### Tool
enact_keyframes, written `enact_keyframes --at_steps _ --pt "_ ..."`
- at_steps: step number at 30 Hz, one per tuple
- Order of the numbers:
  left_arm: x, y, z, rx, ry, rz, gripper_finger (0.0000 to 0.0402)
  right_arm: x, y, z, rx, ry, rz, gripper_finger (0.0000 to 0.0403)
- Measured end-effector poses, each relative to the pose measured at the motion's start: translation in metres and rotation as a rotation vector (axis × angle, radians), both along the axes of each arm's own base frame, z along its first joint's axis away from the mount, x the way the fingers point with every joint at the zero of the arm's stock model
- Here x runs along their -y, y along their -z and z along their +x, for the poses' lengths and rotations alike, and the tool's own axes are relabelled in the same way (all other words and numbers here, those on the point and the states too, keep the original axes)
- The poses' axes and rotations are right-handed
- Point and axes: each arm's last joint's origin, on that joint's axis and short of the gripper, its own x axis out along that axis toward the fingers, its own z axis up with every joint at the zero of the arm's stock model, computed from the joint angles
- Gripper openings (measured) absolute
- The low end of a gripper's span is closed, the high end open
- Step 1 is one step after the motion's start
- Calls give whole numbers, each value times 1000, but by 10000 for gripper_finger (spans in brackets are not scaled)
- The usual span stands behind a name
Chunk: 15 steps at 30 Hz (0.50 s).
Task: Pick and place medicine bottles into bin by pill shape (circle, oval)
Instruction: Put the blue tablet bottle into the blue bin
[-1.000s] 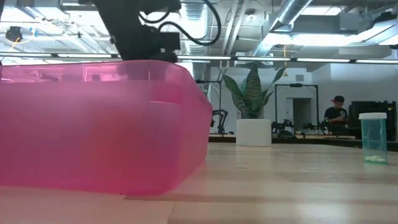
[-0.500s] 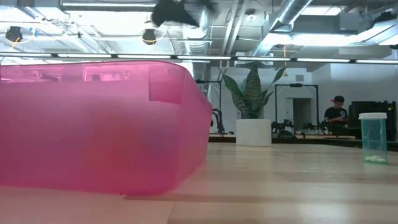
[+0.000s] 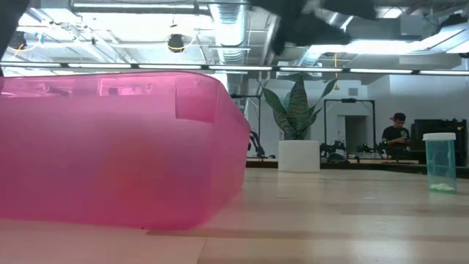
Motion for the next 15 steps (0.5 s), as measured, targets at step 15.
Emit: enact_keyframes --at_steps 15 --pt "22 63 91 -128 160 63 236 0 0 0 1 0 2 240"
